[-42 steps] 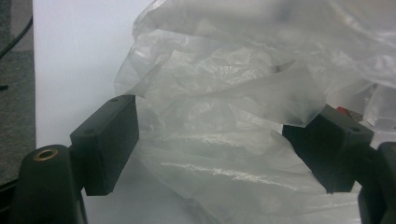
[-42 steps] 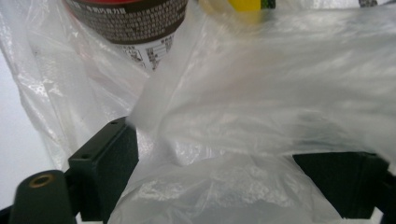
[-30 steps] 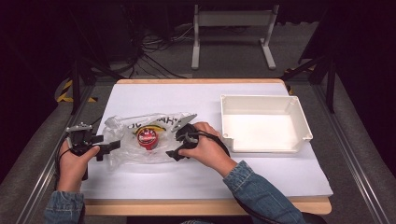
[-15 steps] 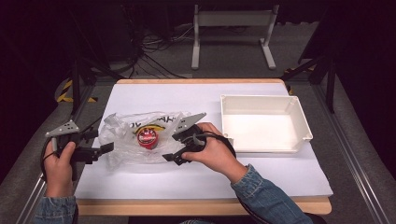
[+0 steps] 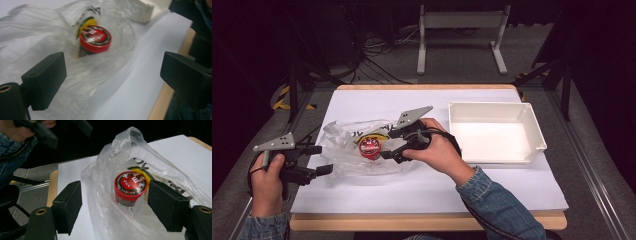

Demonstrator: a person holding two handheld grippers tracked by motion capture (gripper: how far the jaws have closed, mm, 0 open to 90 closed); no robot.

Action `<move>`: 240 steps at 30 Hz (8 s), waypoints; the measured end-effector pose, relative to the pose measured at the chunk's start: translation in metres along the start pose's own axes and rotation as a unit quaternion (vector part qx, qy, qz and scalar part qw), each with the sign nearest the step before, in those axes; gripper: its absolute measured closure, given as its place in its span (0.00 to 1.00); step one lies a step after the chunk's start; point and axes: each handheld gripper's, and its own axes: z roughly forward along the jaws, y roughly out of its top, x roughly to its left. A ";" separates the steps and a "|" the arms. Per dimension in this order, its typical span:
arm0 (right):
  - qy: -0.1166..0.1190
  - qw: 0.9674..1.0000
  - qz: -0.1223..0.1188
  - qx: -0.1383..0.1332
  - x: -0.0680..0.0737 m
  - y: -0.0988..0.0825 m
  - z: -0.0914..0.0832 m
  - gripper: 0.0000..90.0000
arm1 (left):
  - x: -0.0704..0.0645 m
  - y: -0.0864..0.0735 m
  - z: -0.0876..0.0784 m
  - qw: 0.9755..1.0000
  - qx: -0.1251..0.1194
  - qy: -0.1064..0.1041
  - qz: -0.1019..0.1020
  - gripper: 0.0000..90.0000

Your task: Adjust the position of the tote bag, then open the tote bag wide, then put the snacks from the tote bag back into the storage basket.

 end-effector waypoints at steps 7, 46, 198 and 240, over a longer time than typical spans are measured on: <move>0.010 1.000 0.002 -0.017 -0.019 0.008 0.008 0.30 | -0.004 0.001 -0.002 1.000 0.004 0.007 0.007 0.08; 0.050 0.996 0.029 0.064 -0.053 -0.022 0.102 0.14 | 0.007 0.003 0.000 1.000 -0.015 0.026 -0.004 0.07; -0.203 0.972 0.069 0.098 -0.180 -0.080 -0.147 0.27 | 0.021 0.007 0.017 0.996 -0.028 0.081 -0.020 0.03; -0.166 0.978 0.055 0.114 -0.182 -0.137 -0.091 0.27 | 0.026 -0.005 0.012 0.994 -0.021 0.095 -0.042 0.03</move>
